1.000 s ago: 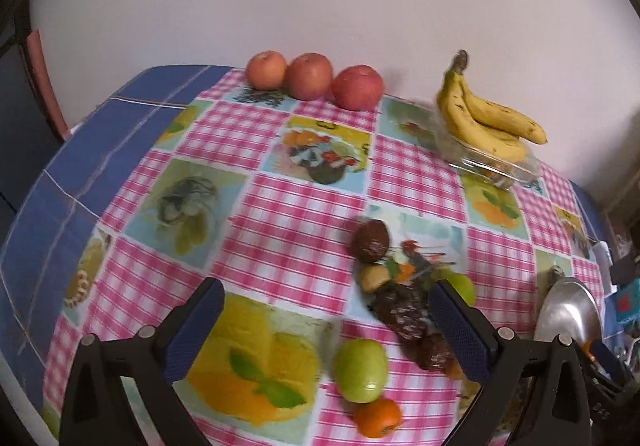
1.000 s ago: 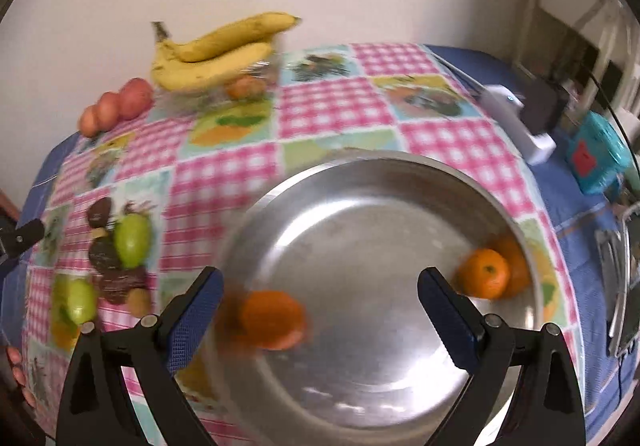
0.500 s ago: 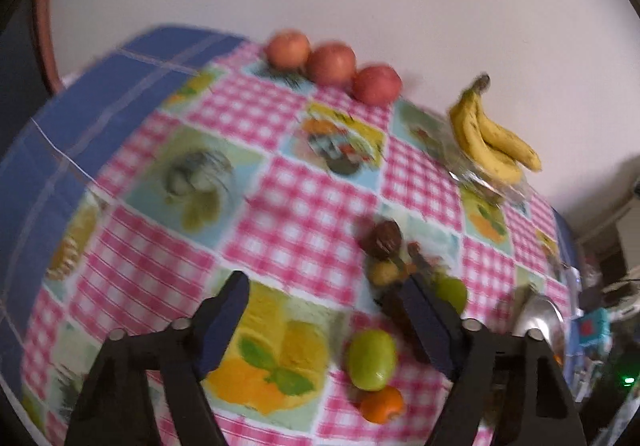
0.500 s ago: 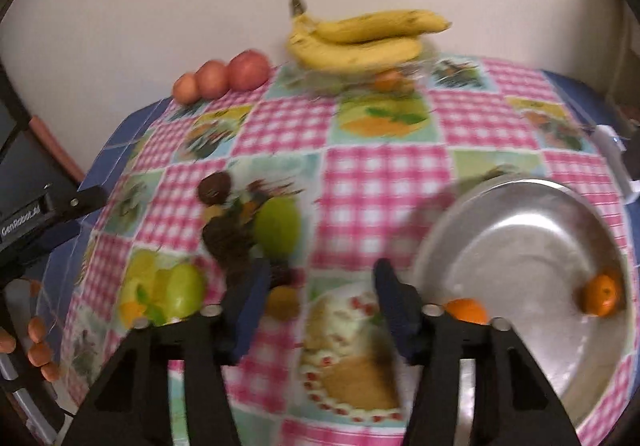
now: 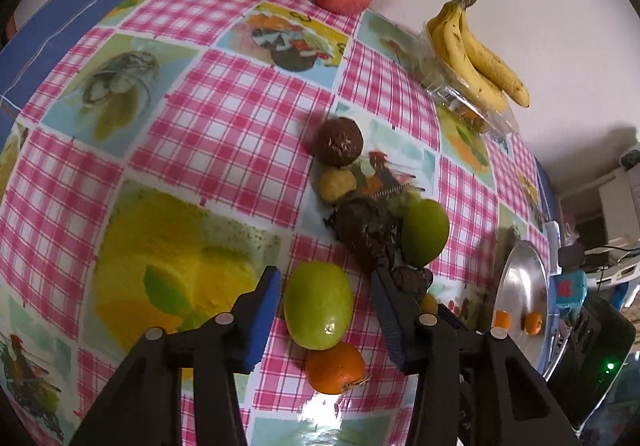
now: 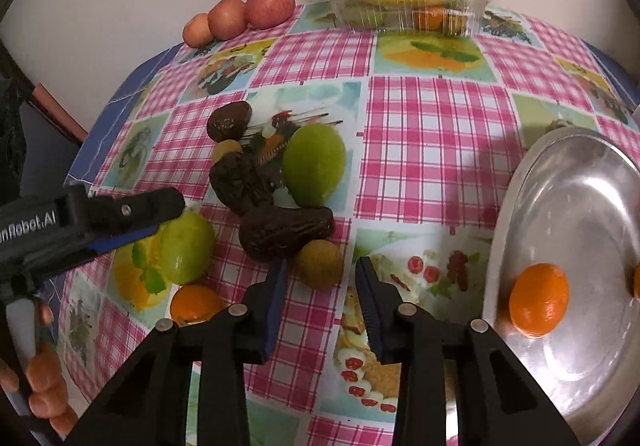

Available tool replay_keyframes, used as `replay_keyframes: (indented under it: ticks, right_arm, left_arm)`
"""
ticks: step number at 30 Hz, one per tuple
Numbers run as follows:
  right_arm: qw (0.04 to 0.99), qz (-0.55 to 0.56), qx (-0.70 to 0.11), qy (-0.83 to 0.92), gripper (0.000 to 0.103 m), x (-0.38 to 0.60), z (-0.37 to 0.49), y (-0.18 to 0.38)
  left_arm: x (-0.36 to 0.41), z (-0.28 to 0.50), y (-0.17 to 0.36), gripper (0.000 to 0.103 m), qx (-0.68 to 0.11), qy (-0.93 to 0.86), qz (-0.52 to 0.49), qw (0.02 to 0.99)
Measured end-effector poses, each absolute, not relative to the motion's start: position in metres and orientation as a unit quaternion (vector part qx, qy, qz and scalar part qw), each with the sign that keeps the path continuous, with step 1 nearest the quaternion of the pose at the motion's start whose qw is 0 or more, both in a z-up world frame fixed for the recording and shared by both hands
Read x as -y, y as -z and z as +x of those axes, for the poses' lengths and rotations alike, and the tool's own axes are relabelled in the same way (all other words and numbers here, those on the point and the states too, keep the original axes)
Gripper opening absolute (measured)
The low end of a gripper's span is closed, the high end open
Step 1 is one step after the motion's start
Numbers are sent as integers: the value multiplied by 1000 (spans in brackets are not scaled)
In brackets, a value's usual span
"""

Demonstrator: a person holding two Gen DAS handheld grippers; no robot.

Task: Organize fruits
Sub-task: 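Grasp a green apple with the left tool while the right tool grasps a small brown fruit, then carry the green apple and brown fruit over the steel plate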

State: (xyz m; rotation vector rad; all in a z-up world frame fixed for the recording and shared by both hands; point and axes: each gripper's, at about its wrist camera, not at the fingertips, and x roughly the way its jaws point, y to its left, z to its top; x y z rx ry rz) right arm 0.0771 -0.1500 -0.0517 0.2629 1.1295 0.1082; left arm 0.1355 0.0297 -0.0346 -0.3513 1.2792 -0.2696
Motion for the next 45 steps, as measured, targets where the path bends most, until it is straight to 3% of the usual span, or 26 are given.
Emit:
replay_keyframes:
  ticks: [3, 13, 16, 20, 29, 45]
  right_arm:
    - [834, 127, -534, -51, 26, 151, 78, 55]
    - [840, 136, -525, -38, 26, 163, 69, 42]
    - [840, 139, -523, -29, 26, 169, 65, 37]
    - [843, 146, -517, -25, 26, 176, 61, 32]
    - [851, 171, -496, -18, 26, 195, 54, 17]
    - [838, 212, -484, 137, 26, 309, 16, 7]
  left_arm:
    - [-29, 135, 35, 50, -594, 124, -167, 777]
    - [-23, 131, 38, 50, -598, 102, -133, 784]
    - [-22, 130, 41, 42, -600, 90, -121, 786]
    - [-25, 129, 40, 42, -597, 89, -125, 787]
    - [-19, 125, 9, 42, -554, 99, -128, 817]
    - [51, 105, -23, 42, -520, 172, -90, 832]
